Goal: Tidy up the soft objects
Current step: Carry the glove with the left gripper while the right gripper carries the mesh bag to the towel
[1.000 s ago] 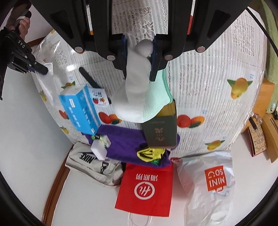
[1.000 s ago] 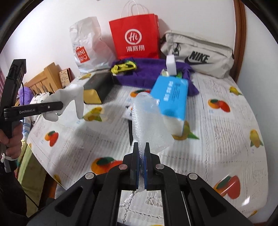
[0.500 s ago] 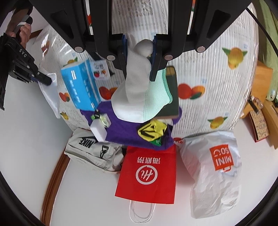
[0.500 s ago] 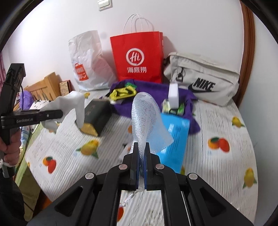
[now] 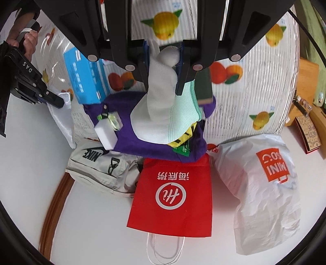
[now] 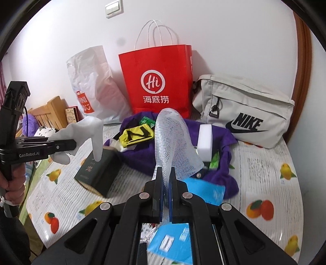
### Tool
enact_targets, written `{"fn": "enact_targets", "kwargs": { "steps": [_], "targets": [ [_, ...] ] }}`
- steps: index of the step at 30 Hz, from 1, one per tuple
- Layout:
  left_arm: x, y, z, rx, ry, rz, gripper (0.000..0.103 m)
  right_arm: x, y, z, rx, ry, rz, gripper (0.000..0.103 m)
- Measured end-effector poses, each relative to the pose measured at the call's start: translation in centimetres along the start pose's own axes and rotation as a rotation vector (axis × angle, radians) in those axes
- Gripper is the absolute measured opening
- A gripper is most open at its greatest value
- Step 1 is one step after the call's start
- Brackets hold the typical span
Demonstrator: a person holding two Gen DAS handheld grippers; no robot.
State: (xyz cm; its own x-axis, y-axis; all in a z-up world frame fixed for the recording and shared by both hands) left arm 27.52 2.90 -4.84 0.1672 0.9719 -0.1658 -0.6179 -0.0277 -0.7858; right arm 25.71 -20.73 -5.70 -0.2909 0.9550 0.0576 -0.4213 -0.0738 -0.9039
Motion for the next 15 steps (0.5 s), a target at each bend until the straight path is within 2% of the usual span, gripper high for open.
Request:
{"fn": "enact_targets", "kwargs": {
  "steps": [15],
  "targets": [
    [1.0,-3.6,-6.7,0.010,0.039,0.010,0.020,-1.3,-2.4,-7.6,0.048,0.007,0.017,0.004]
  ]
}}
Point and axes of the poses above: each gripper's, at about its wrist camera, not at the fingertips, and z roughly against the way its jaws point, x to its left, y to its underside, the point moved 1 cm from there along -z, roughly the way its jaws point, and after that the axes turned 14 degrees about -x, right-handed, at the moved point
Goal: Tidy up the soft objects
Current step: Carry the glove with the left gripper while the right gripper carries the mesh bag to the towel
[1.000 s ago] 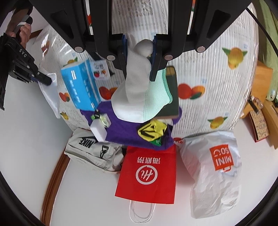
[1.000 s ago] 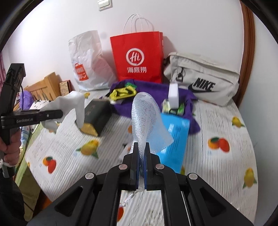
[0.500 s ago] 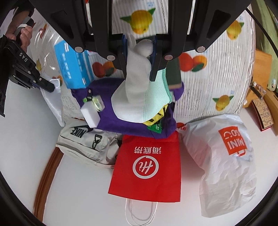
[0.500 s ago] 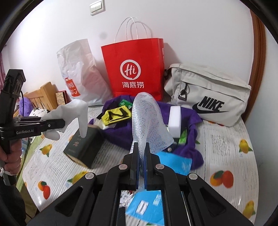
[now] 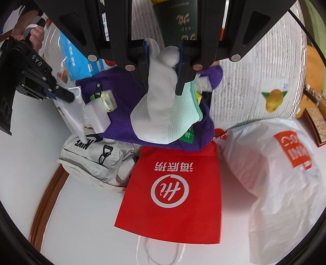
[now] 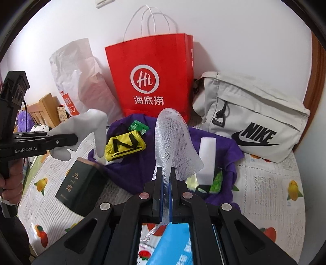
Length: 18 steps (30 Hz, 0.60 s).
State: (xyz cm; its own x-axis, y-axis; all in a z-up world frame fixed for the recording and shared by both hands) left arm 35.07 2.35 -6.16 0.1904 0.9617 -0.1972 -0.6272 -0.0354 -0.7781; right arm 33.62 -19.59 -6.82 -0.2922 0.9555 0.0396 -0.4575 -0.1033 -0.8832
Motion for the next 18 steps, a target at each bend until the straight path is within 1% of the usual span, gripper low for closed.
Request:
{"fn": "enact_targets", "kwargs": {
  "steps": [8,18],
  "targets": [
    [0.2,-0.7,-3.3,0.026,0.014,0.001,0.020,0.2,-0.2,-4.0,0.041,-0.011,0.006,0.004],
    [0.6,-0.7,-5.9,0.050,0.029,-0.001,0.020,-0.4,0.9,-8.1,0.126,-0.005,0.005,0.004]
  ]
}}
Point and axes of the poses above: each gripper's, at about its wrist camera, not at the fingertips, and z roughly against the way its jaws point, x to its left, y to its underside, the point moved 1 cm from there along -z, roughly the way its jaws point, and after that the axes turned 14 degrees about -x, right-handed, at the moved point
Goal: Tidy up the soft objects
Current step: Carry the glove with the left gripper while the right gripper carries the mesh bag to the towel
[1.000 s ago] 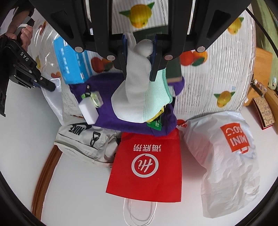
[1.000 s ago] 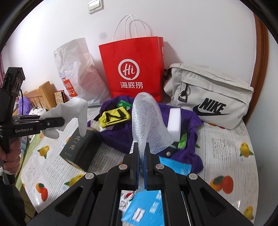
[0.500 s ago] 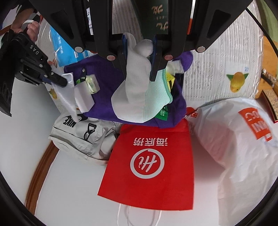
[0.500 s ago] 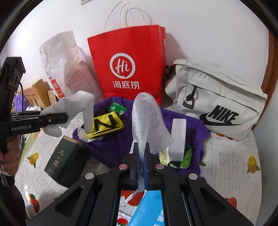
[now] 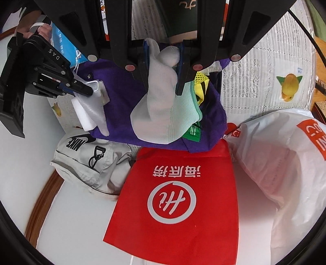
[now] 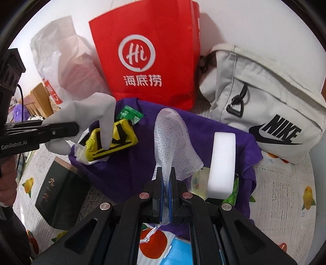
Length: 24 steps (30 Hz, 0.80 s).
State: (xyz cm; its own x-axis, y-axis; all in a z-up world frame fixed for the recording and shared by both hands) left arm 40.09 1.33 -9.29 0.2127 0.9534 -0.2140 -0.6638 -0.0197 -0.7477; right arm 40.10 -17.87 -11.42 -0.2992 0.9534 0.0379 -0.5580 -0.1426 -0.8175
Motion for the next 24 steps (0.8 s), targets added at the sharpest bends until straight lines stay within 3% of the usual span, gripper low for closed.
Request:
{"fn": "enact_targets", "kwargs": {
  "steps": [15,18,20,24],
  "targets": [
    [-0.4,-0.2,-2.8,0.027,0.041,-0.001,0.020,-1.1,0.5,-3.6,0.103,0.027,-0.022,0.006],
    [-1.0,-0.5,-3.4,0.035,0.055,-0.004,0.020,-1.2,0.6,-3.9,0.117,0.025,-0.017,0.020],
    [-1.4,-0.5,-3.8,0.040,0.067,-0.004,0.020,-1.2,0.8,-3.9,0.122,0.012,-0.011,0.040],
    [-2.2,-0.6,-5.5,0.065,0.081,-0.006,0.021,-1.0,0.7,-2.9,0.090,0.023,0.004,0.044]
  ]
}}
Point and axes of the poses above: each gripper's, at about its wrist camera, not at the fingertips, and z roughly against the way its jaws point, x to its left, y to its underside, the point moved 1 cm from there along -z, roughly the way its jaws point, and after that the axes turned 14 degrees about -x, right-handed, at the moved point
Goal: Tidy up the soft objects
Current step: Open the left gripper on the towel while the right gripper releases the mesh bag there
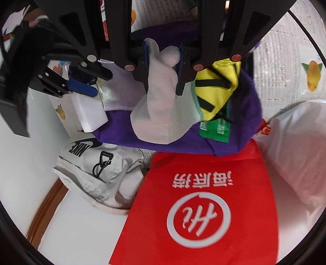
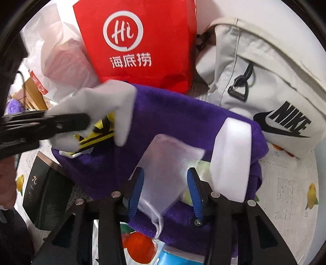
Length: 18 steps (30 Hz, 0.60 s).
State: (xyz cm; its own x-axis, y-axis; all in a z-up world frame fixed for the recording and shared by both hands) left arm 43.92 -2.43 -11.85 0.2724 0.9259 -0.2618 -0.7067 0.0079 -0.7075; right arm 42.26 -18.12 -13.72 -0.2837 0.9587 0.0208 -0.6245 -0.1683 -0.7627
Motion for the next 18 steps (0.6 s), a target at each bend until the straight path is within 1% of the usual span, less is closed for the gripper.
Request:
{"fn": "enact_targets", "kwargs": {
  "steps": [5,8,11,14,16,18],
  "targets": [
    [-0.4,0.3,-2.0,0.038,-0.011,-0.002,0.022,-0.6,0.2,1.5,-0.014,-0.002,-0.027,0.044],
    [-0.5,0.7,-2.5,0.053,-0.024,-0.013,0.025,-0.7,0.4,2.7,-0.036,0.010,-0.026,0.044],
    [-0.6,1.0,-3.0,0.070,-0.034,-0.011,0.025,-1.2,0.8,4.0,-0.056,0.007,-0.051,0.044],
    [-0.7,1.1,-3.4,0.091,-0.036,-0.008,0.028,-1.5,1.3,5.0,-0.069,0.005,-0.072,0.044],
    [-0.9,1.1,-3.3,0.094,-0.029,-0.013,0.035,-1.7,1.5,5.4,-0.067,0.008,-0.076,0.044],
    [-1.2,1.0,-3.1,0.099,-0.037,-0.015,0.061,-1.8,1.6,5.8,-0.070,0.015,-0.076,0.044]
  ]
}}
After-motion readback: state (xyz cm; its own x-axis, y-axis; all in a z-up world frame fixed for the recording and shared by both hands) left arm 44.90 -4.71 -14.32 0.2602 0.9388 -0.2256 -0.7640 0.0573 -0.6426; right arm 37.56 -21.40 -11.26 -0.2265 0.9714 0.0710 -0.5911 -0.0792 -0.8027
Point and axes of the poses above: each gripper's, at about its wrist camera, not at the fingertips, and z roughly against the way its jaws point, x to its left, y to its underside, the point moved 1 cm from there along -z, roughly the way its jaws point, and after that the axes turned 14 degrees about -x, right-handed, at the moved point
